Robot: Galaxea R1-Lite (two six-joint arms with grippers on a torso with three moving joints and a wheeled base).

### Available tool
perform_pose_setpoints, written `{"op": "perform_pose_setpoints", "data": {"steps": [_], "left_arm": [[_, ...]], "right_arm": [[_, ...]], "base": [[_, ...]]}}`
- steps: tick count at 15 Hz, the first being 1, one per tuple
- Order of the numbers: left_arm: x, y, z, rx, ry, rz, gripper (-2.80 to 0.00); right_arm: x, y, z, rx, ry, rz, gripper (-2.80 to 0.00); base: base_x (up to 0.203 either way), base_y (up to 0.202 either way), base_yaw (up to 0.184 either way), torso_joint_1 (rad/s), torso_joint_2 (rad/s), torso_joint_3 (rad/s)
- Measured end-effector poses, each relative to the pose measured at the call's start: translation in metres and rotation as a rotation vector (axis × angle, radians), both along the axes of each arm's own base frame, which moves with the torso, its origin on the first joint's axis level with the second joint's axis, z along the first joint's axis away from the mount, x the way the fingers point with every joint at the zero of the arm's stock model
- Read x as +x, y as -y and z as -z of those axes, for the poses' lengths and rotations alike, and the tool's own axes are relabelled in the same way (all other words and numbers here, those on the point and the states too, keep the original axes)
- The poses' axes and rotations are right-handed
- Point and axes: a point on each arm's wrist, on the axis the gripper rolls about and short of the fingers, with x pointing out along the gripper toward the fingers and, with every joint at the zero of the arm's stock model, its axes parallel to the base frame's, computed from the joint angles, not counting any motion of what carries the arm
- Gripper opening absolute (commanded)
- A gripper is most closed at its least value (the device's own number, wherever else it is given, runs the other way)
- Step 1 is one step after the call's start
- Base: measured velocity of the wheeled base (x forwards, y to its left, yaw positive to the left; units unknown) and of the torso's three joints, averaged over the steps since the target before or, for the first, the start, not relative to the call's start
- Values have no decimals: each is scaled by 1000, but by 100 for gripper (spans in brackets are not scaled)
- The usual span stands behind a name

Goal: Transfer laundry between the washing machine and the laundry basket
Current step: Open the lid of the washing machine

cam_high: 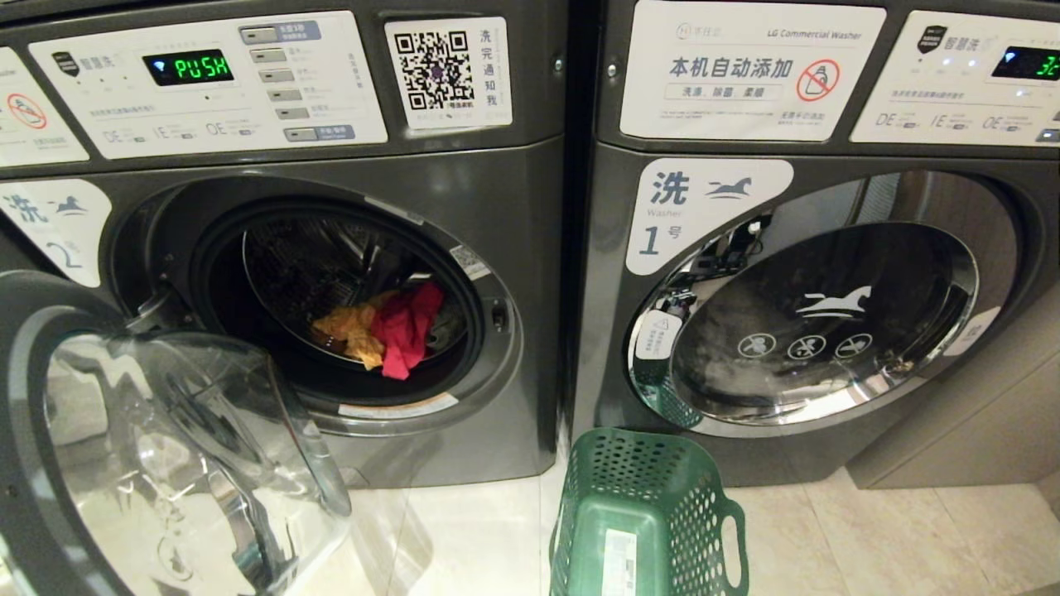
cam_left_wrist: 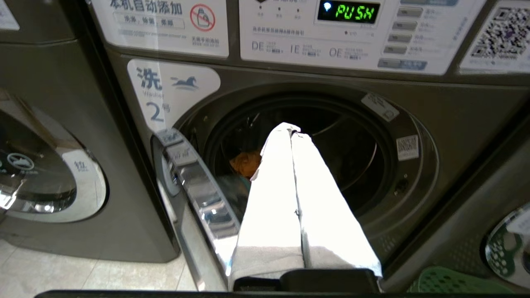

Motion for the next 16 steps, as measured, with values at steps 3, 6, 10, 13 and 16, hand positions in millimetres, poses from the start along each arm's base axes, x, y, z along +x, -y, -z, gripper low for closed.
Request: {"op": "perform_pose_setpoints", "data": {"steps": [3, 6, 10, 13, 16], "left_arm": [[0, 0, 1, 1, -1, 5, -280], [1, -1, 3, -6, -8, 4, -280], [6, 1, 5, 11, -59, 197, -280], [19, 3, -3, -9, -147, 483, -280], [32, 2, -7, -97, -295, 524, -280]], "right_arm": [[0, 0, 0, 0, 0, -1, -280], [0, 0, 0, 0, 0, 0, -280], [0, 0, 0, 0, 0, 0, -280], [0, 0, 0, 0, 0, 0, -280], [0, 0, 0, 0, 0, 0, -280]], "base": [[-168, 0, 1, -5, -1, 4], [0, 0, 0, 0, 0, 0], [0, 0, 0, 0, 0, 0], [0, 0, 0, 0, 0, 0], [0, 0, 0, 0, 0, 0]]}}
